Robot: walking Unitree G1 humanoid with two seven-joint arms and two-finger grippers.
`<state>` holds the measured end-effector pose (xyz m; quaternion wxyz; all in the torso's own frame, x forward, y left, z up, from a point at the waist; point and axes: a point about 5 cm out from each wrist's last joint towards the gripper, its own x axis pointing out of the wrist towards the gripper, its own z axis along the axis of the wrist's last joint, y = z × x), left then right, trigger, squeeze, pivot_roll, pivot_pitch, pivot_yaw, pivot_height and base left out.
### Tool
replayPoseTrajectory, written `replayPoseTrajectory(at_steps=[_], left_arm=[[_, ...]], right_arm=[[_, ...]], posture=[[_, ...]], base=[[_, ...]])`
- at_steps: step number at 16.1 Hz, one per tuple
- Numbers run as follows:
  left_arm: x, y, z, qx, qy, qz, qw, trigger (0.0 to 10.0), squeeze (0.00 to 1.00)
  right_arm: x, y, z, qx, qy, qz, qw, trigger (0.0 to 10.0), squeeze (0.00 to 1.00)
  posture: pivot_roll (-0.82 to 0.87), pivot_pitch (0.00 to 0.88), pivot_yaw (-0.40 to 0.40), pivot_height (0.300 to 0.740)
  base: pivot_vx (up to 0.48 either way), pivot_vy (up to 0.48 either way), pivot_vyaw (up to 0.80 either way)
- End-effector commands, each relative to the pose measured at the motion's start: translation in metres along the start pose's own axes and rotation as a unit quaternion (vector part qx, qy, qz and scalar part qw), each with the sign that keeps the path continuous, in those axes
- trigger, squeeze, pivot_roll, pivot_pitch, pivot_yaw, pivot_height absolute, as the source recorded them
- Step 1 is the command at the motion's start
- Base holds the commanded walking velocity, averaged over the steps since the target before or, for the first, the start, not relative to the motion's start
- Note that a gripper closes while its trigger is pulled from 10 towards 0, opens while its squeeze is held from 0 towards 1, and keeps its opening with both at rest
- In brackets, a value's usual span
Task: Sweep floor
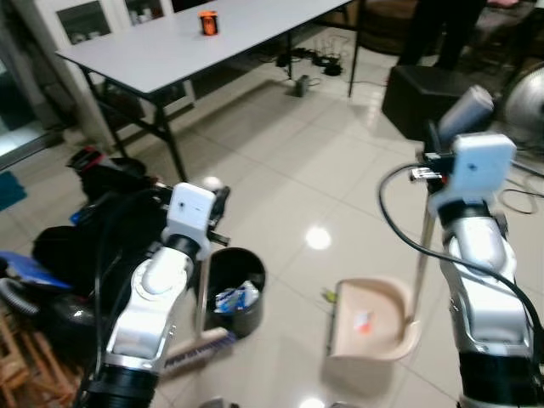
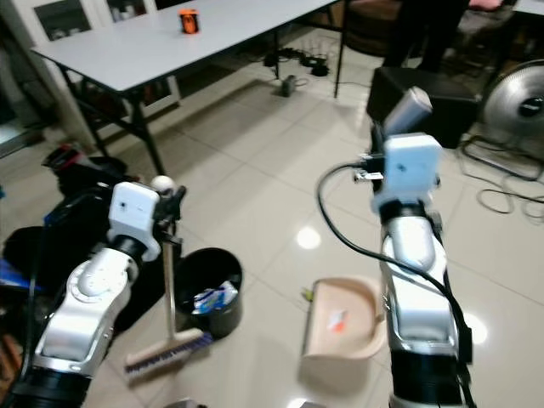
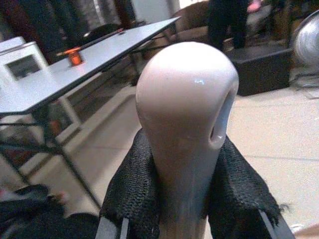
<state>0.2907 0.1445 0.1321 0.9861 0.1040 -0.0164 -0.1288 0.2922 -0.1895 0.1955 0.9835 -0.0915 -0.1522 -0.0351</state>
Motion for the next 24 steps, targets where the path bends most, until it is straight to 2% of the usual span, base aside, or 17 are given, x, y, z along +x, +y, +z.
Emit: replayPoseTrajectory(at_steps=[1,8,10,13,16,20,22,24], left_arm=[[0.0,0.005,0.008,0.013,-0.018,0.006,1.0,10.0,0.0],[0.006,0.007,0.012,0.011,-0.029,0.022,0.999,10.0,0.0],[0.009,0.01,0.01,-0.02,-0.012,0.037,0.999,10.0,0.0],[0.012,0.013,0.012,-0.014,-0.019,0.04,0.999,10.0,0.0],[0.013,0.011,0.012,-0.009,-0.021,0.035,0.999,10.0,0.0],[0.014,0.009,0.012,-0.006,-0.022,0.023,0.999,10.0,0.0],[0.014,0.004,0.016,0.023,-0.043,0.003,0.999,10.0,0.0],[0.012,-0.002,0.015,0.042,-0.044,-0.013,0.998,10.0,0.0]], right_arm=[[0.0,0.009,0.007,0.017,-0.012,0.017,1.0,10.0,0.0],[-0.006,0.015,-0.005,0.017,0.029,0.034,0.999,10.0,0.0],[-0.008,0.017,-0.004,0.028,0.03,0.036,0.999,10.0,0.0],[-0.012,0.023,-0.008,0.044,0.048,0.049,0.997,10.0,0.0],[-0.016,0.023,-0.012,0.06,0.063,0.037,0.996,10.0,0.0],[-0.021,0.019,-0.012,0.073,0.07,0.021,0.995,10.0,0.0],[-0.023,0.018,-0.012,0.075,0.071,0.015,0.994,10.0,0.0],[-0.025,0.018,-0.013,0.074,0.075,0.012,0.994,10.0,0.0]], posture=[[-0.03,0.007,0.069,0.74],[-0.04,0.0,0.075,0.74],[-0.05,0.0,0.076,0.74],[-0.05,0.0,0.071,0.74],[-0.05,0.0,0.071,0.74],[-0.05,0.0,0.075,0.74],[-0.06,0.0,0.08,0.74],[-0.06,0.0,0.081,0.74]], base=[[0.0,-0.48,0.0],[0.0,-0.411,0.0],[0.0,0.0,0.0],[0.0,0.471,0.0],[0.0,0.471,0.0],[0.0,0.472,-0.8],[0.0,0.0,-0.8],[0.0,-0.48,-0.8]])
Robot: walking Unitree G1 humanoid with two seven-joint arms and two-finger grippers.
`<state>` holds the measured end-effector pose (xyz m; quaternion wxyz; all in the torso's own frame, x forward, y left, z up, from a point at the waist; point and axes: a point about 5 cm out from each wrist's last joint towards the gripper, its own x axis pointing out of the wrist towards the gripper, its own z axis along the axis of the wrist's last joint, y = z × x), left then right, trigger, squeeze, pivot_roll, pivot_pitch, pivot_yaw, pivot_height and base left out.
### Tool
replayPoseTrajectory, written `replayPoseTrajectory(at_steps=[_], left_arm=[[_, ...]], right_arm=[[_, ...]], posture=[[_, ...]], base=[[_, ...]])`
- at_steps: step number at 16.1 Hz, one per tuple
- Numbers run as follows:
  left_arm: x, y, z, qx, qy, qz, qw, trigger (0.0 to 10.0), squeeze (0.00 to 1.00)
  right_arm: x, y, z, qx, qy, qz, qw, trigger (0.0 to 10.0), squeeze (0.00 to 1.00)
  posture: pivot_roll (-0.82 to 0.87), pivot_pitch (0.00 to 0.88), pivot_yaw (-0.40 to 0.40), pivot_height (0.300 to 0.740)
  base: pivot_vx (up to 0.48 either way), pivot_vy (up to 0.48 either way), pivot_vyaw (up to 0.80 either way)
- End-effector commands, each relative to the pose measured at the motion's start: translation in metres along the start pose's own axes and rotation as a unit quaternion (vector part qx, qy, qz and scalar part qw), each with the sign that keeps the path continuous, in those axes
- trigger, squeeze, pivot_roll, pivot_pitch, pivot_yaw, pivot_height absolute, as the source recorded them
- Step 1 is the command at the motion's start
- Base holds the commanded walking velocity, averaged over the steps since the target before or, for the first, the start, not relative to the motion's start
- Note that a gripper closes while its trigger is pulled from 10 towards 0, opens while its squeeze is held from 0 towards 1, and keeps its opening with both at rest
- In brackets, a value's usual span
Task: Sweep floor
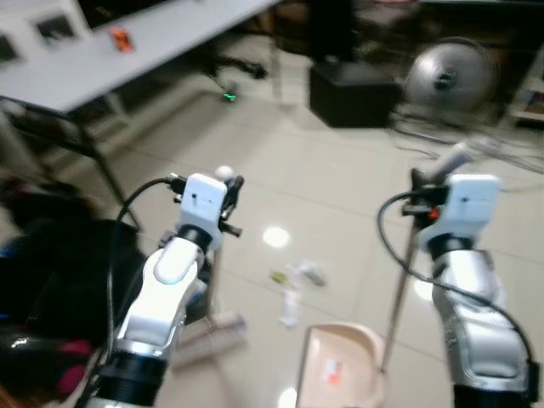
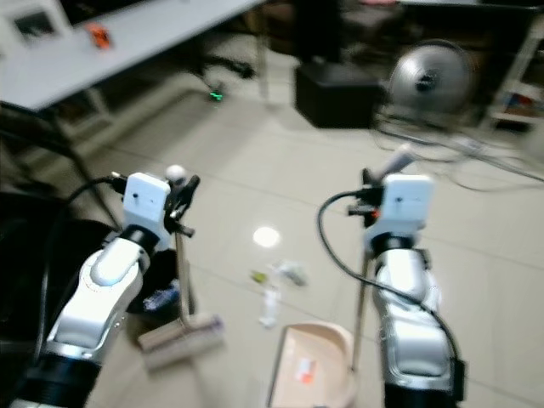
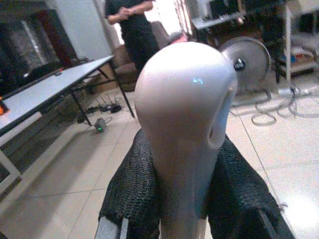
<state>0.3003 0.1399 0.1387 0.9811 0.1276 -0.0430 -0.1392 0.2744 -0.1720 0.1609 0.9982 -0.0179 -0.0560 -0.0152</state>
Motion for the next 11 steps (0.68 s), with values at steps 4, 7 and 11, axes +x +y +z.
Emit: replayPoseTrajectory(at_steps=[4,7,11], left_arm=[[0.002,-0.001,0.007,0.004,-0.014,0.004,1.0,10.0,0.0],[0.001,0.009,0.005,-0.03,-0.002,0.041,0.999,10.0,0.0],[0.002,0.017,0.01,-0.03,-0.02,0.065,0.997,10.0,0.0]], right_arm=[[0.001,-0.004,0.014,-0.017,-0.02,-0.006,1.0,10.0,0.0],[0.004,-0.006,0.017,-0.033,-0.011,0.001,0.999,10.0,0.0],[0.009,-0.007,0.022,-0.024,-0.013,0.0,1.0,10.0,0.0]], posture=[[-0.06,0.0,0.074,0.74],[-0.05,0.002,0.064,0.74],[-0.05,0.005,0.064,0.74]], base=[[0.0,-0.48,-0.53],[0.0,0.0,0.0],[0.0,0.0,0.0]])
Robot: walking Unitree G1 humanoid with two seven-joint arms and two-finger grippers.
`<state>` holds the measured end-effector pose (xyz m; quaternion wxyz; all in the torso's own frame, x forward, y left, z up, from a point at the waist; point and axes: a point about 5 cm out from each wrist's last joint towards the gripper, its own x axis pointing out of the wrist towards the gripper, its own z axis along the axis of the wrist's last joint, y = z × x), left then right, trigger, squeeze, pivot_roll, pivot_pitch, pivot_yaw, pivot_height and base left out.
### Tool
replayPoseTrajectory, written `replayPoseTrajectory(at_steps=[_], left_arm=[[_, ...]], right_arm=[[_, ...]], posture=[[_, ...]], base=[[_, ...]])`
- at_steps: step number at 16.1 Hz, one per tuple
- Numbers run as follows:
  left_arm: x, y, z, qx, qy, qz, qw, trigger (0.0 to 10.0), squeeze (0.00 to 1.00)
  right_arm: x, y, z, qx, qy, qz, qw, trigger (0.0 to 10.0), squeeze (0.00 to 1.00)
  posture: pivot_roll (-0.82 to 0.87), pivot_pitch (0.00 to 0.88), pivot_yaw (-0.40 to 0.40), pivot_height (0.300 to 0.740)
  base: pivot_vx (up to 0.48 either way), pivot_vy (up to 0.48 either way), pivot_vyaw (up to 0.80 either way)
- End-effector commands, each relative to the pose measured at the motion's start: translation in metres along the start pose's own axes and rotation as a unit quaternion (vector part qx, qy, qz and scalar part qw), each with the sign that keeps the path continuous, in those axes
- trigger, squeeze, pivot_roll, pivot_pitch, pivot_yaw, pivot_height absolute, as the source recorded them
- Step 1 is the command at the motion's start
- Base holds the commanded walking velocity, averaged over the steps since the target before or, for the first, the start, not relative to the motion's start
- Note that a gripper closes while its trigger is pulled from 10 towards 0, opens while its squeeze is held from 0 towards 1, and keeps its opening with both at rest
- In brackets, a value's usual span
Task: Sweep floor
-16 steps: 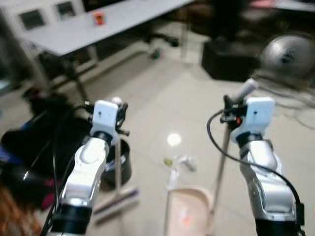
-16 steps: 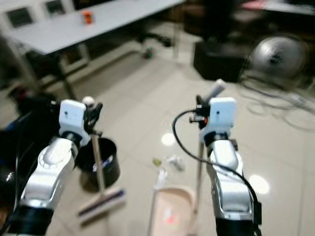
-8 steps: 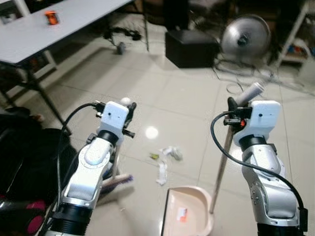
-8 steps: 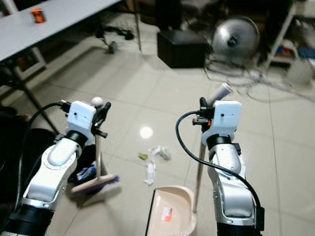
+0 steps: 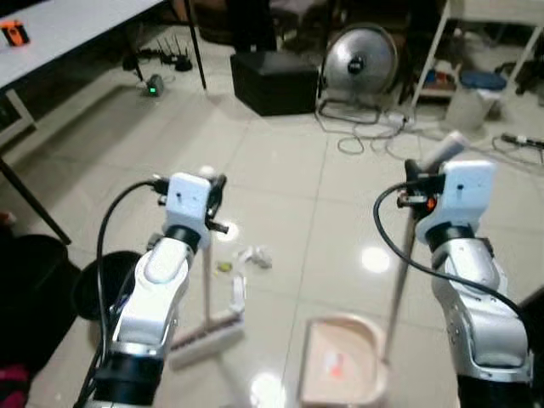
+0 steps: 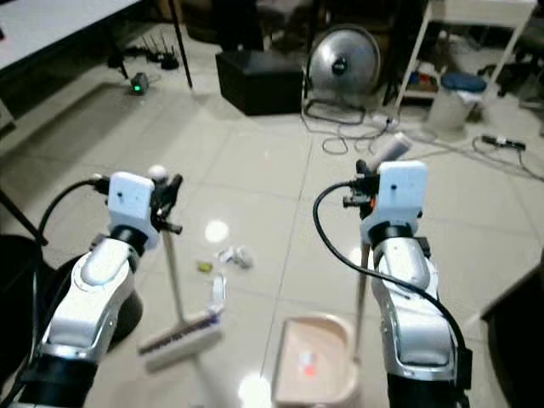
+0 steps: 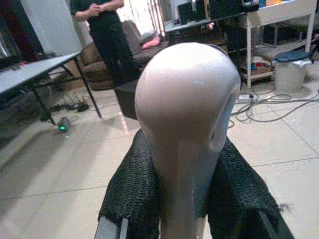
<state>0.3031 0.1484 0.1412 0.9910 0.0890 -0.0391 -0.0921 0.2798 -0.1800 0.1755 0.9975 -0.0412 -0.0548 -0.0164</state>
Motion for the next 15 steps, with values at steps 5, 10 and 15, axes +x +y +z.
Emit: replayPoseTrajectory(at_steps=[5,10,15], left_arm=[[0.0053,0.0091,0.017,-0.001,-0.037,0.024,0.999,10.0,0.0],[0.0043,0.0088,0.0171,-0.003,-0.036,0.026,0.999,10.0,0.0],[0.0043,0.0115,0.017,0.001,-0.035,0.031,0.999,10.0,0.0]], right_arm=[[0.0038,0.0077,0.016,0.001,-0.031,0.027,0.999,10.0,0.0],[0.006,0.0098,0.0165,-0.012,-0.028,0.04,0.999,10.0,0.0],[0.0072,0.0108,0.0168,0.003,-0.034,0.038,0.999,10.0,0.0]], posture=[[-0.05,0.008,0.065,0.74],[-0.04,0.011,0.063,0.74],[-0.04,0.013,0.068,0.74]], base=[[0.334,0.0,0.0],[0.421,0.0,0.32],[0.442,0.0,0.48]])
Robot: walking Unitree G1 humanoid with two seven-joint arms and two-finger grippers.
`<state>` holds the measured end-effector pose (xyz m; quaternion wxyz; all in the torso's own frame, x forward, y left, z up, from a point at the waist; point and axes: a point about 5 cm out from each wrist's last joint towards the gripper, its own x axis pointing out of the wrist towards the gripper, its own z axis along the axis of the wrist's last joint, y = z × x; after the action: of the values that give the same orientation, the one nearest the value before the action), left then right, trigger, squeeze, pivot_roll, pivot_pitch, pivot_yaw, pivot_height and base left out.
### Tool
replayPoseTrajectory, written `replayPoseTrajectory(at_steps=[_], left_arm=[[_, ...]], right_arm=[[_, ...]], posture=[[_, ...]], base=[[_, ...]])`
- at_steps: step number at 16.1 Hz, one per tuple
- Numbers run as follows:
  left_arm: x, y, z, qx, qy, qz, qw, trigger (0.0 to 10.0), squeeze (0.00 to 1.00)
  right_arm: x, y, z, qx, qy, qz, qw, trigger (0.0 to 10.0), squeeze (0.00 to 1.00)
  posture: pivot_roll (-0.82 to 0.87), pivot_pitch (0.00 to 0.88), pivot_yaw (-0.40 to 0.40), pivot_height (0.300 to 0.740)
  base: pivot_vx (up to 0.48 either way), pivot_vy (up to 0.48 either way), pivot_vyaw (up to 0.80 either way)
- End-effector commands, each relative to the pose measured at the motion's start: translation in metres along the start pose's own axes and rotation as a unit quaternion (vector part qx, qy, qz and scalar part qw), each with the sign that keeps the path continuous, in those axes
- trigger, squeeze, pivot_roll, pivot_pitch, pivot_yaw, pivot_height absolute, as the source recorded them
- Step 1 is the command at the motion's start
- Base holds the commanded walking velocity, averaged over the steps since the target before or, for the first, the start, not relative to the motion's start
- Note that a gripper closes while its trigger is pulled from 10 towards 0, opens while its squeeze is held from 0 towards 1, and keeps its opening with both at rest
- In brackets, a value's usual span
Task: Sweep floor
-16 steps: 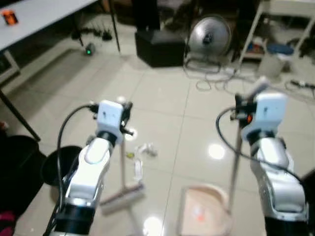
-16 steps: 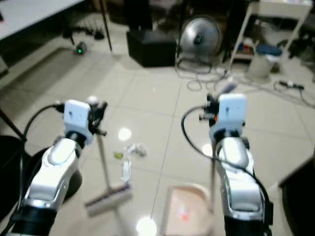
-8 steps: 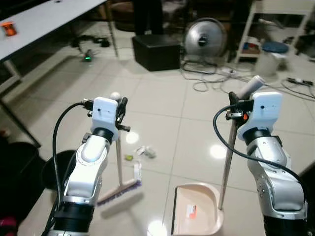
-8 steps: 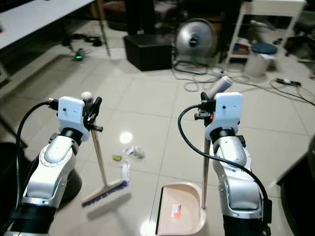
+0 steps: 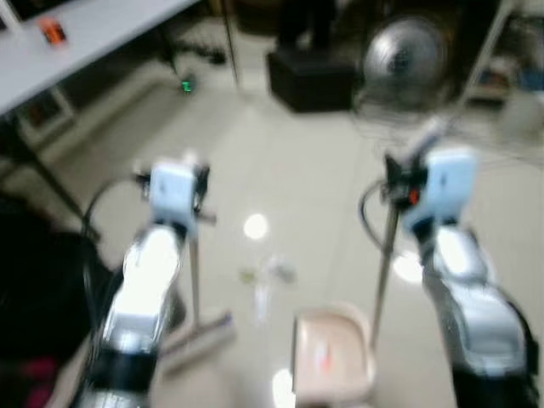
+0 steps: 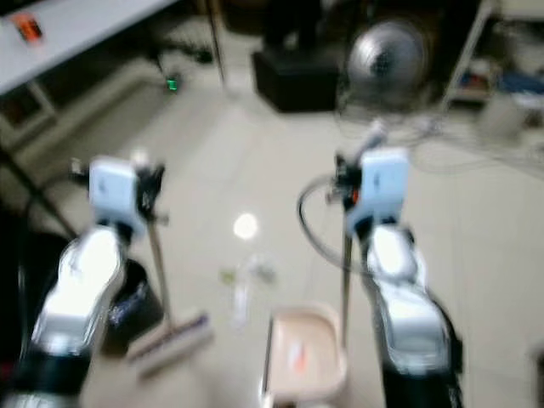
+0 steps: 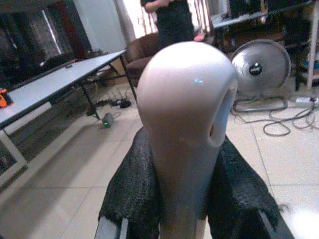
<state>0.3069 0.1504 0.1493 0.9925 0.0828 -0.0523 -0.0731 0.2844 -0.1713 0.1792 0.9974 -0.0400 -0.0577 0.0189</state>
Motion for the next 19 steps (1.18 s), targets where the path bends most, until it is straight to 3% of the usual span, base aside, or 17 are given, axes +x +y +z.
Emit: replayPoseTrajectory(at_steps=[1,13,17,19], left_arm=[[0.001,0.007,0.01,0.005,-0.023,0.01,1.0,10.0,0.0],[0.014,-0.006,0.011,-0.001,-0.022,-0.022,1.0,10.0,0.0],[0.017,-0.012,0.01,0.005,-0.016,-0.036,0.999,10.0,0.0],[0.018,-0.015,0.006,-0.003,-0.007,-0.034,0.999,10.0,0.0]], right_arm=[[0.002,0.002,0.013,0.0,-0.03,0.002,1.0,10.0,0.0],[-0.003,-0.004,0.005,-0.008,-0.027,-0.024,0.999,10.0,0.0],[-0.002,-0.006,-0.004,-0.037,-0.017,-0.03,0.999,10.0,0.0],[0.001,-0.009,-0.008,-0.044,-0.029,-0.031,0.998,10.0,0.0]], posture=[[-0.04,0.014,0.072,0.74],[-0.04,0.038,0.097,0.74],[-0.03,0.07,0.126,0.74],[-0.01,0.121,0.16,0.74]], base=[[0.442,0.0,0.0],[0.441,0.0,0.0],[0.422,0.0,0.0],[0.0,0.0,0.0]])
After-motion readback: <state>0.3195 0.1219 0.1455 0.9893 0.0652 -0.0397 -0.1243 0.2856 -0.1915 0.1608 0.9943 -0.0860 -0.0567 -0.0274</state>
